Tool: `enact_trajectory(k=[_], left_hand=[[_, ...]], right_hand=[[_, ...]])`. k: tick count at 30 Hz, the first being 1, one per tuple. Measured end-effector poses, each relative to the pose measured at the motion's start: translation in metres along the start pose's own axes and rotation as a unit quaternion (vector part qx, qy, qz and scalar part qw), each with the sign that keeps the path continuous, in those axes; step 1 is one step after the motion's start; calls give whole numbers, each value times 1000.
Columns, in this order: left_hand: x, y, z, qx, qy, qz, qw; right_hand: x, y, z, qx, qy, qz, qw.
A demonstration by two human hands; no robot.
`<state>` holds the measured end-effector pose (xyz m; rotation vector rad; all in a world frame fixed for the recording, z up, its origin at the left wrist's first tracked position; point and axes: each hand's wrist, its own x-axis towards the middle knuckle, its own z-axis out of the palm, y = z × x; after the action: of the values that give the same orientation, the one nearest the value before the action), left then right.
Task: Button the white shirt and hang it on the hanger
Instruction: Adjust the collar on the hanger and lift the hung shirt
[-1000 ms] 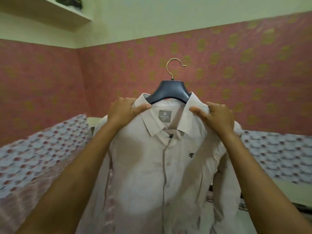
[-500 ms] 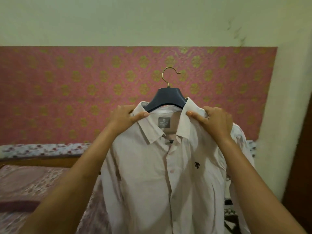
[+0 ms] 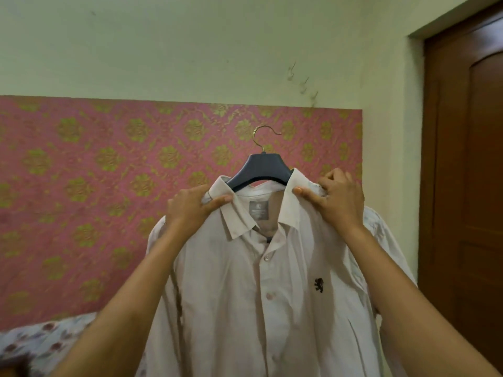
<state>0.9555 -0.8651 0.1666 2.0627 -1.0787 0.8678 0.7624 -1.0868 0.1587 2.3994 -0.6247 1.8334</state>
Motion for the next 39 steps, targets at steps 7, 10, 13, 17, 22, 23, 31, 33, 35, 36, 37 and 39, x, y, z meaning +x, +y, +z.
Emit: enact_trajectory(k=[7,10,13,17,22,23,31,33,35,36,37,39], left_hand=[[134,6,83,8,47,37,998],[180,14,115,32,54,56,996],[229,27,150,32,75,62,995],[282,43,195,41,104,74,991],[355,71,234,103,114,46,987],[368,76,239,119,111,39,986],[464,78,273,153,161,34,974],[486,77,277,161,173,38,971],[505,77,278,171,174,39,969],[516,76,278,181,182,43,965],[525,74,279,193,192,44,961],[547,70,277,209,214,49,953]], right_hand=[[85,63,79,-35,46,28,998],[114,93,104,-55,35,42,997],[146,129,133,-43,32,58,997],[191,184,176,-35,36,38,998],[268,245,224,-41,47,14,998],[282,253,231,-51,48,10,997],[372,293,285,-73,88,-8,993],[391,298,298,-74,105,-21,992],[407,301,308,-79,120,-36,989],[416,301,316,-69,126,-40,989],[424,301,323,-59,130,-40,989],[445,299,333,-52,149,-45,987]])
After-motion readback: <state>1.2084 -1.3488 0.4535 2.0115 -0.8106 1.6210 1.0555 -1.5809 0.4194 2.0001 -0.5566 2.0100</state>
